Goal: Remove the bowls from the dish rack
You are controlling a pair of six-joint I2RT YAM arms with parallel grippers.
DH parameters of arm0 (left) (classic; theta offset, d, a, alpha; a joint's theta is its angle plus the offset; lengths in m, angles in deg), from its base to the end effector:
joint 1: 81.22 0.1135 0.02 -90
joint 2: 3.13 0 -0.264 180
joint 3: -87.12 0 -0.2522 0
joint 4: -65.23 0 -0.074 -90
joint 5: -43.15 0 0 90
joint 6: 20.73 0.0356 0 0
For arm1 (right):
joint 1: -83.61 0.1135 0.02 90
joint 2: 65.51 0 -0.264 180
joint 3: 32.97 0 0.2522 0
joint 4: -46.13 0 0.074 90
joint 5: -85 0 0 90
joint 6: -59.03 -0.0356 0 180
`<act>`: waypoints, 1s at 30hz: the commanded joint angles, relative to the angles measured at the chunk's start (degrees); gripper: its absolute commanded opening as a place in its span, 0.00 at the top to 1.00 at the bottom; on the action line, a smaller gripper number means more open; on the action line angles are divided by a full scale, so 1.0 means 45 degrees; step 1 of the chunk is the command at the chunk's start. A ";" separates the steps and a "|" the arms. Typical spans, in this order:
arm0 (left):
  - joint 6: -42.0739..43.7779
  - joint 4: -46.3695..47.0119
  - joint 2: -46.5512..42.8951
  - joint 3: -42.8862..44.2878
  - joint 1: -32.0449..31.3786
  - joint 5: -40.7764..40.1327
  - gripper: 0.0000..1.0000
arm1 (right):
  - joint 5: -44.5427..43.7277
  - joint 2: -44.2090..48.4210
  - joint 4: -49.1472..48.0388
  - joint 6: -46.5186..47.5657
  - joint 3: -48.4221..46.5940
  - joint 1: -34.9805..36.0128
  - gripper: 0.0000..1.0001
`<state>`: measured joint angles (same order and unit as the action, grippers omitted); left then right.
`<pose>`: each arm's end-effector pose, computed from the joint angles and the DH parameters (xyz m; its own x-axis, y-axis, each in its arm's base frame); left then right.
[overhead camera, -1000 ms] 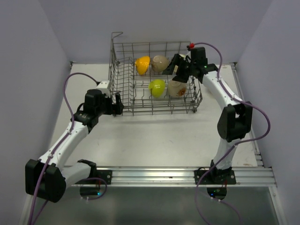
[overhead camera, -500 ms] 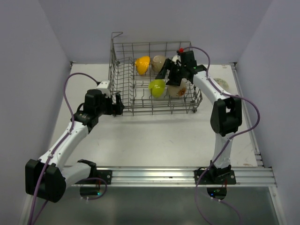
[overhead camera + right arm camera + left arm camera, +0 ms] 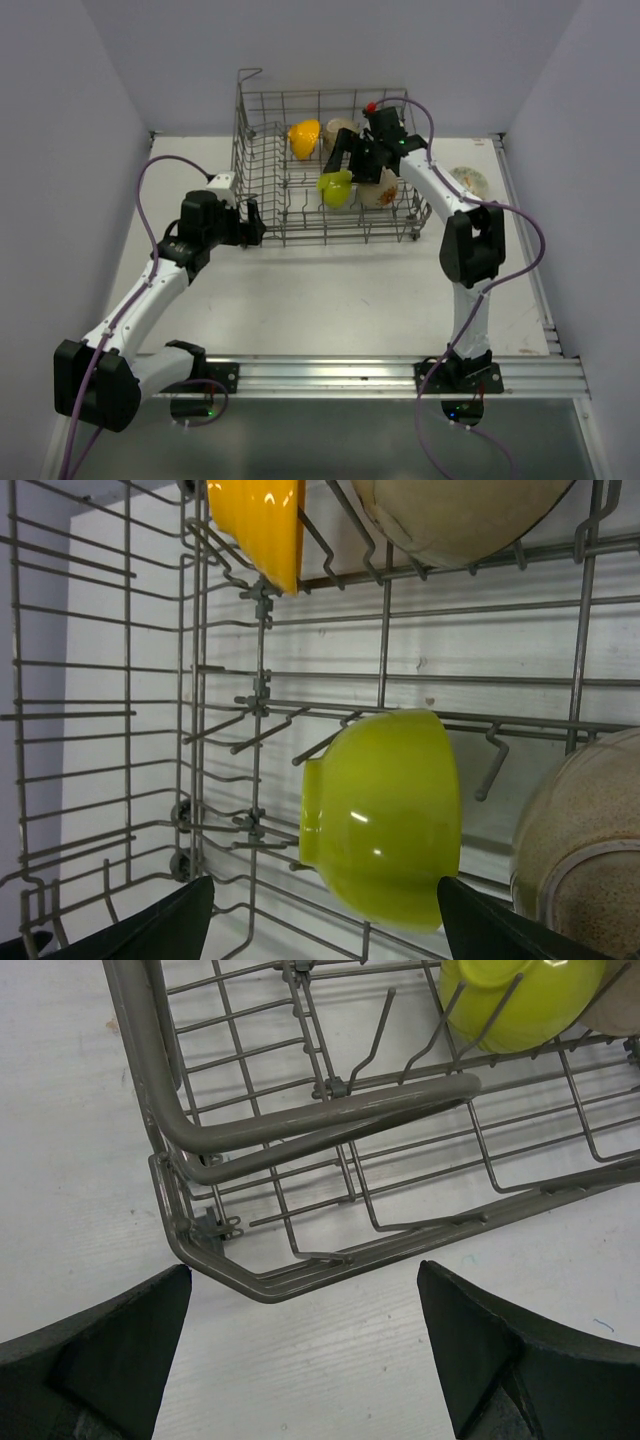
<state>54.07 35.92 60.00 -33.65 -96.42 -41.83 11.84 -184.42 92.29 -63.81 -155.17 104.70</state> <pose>0.2345 -0.0669 0.2719 -0.5971 -0.1084 -0.7948 0.1816 0.9468 -0.2656 0.4428 0.1818 0.2855 -0.8275 0.2372 -0.5089 -0.1116 0.8189 0.5630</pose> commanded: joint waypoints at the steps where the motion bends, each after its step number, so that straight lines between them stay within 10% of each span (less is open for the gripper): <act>1: 0.0292 0.0331 0.0033 -0.0047 -0.0060 0.0252 0.00 | -0.0617 -0.0254 0.0591 0.0442 -0.0705 0.0198 0.04; 30: 0.0272 0.0389 0.0072 -0.0047 -0.0059 0.0604 0.00 | -0.0285 -0.0801 0.0045 0.0637 -0.0042 0.0413 0.01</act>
<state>54.07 35.94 60.03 -33.71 -96.40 -40.17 9.02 -187.28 92.68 -61.53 -154.60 106.07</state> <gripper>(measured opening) 0.997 0.985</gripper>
